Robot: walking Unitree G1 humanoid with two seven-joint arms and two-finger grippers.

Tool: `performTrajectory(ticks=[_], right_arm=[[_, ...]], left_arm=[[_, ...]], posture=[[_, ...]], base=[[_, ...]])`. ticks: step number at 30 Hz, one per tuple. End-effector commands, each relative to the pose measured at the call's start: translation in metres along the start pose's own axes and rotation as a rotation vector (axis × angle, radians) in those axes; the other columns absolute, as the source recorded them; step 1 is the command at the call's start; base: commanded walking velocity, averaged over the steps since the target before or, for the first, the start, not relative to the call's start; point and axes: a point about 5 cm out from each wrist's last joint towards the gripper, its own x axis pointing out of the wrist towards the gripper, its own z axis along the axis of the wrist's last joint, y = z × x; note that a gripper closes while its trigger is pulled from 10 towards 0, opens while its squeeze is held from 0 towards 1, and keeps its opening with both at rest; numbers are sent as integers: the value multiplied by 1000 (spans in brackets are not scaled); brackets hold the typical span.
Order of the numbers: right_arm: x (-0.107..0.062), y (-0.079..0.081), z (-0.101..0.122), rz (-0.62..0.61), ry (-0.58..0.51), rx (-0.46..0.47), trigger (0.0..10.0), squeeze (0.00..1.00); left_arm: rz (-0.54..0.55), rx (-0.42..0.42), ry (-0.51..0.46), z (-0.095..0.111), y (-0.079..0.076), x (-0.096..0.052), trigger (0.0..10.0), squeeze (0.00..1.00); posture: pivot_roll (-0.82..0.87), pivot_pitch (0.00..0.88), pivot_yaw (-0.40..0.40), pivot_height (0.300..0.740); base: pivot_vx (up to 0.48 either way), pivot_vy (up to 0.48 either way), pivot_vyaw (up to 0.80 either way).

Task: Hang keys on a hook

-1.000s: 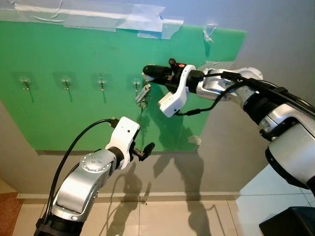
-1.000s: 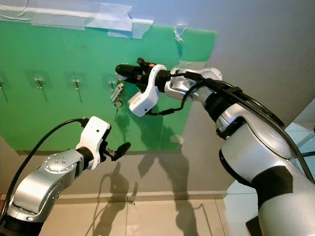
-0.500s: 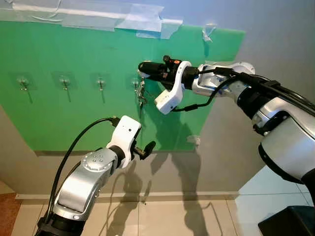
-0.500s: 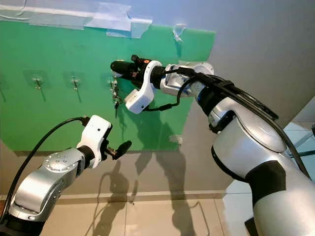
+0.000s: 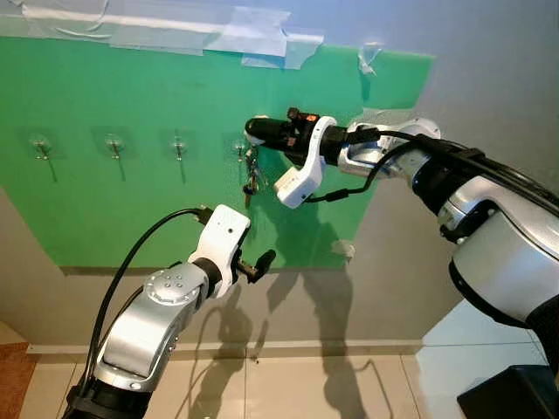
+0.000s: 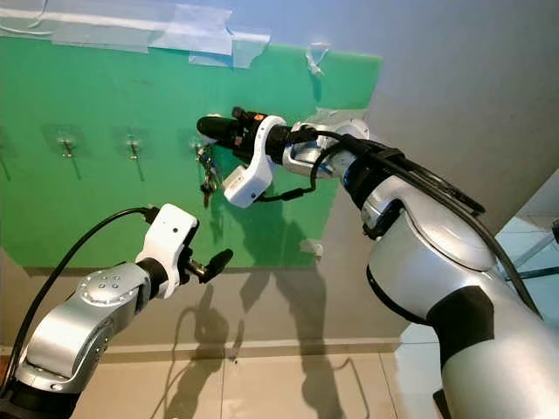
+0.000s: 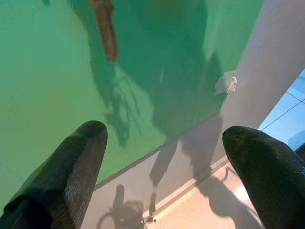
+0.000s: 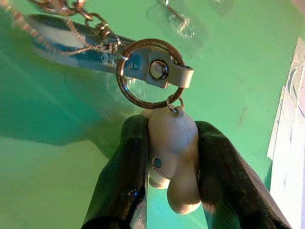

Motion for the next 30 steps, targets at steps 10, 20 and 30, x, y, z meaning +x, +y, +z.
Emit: performTrajectory(ticks=[10, 20, 30], right_arm=[[-17, 7, -18, -190, 295, 834, 0, 0], [-29, 42, 9, -235, 272, 1782, 0, 0], [-41, 36, 21, -224, 172, 1983, 0, 0]], left_arm=[[66, -18, -80, 11, 9, 1, 10000, 0], [19, -22, -90, 15, 4, 10, 10000, 0], [10, -40, -109, 19, 4, 16, 10000, 0]], posture=[[34, 0, -78, 740], [-23, 0, -44, 740], [-51, 0, -29, 740]], base=[[0, 0, 0], [0, 0, 0], [0, 0, 0]])
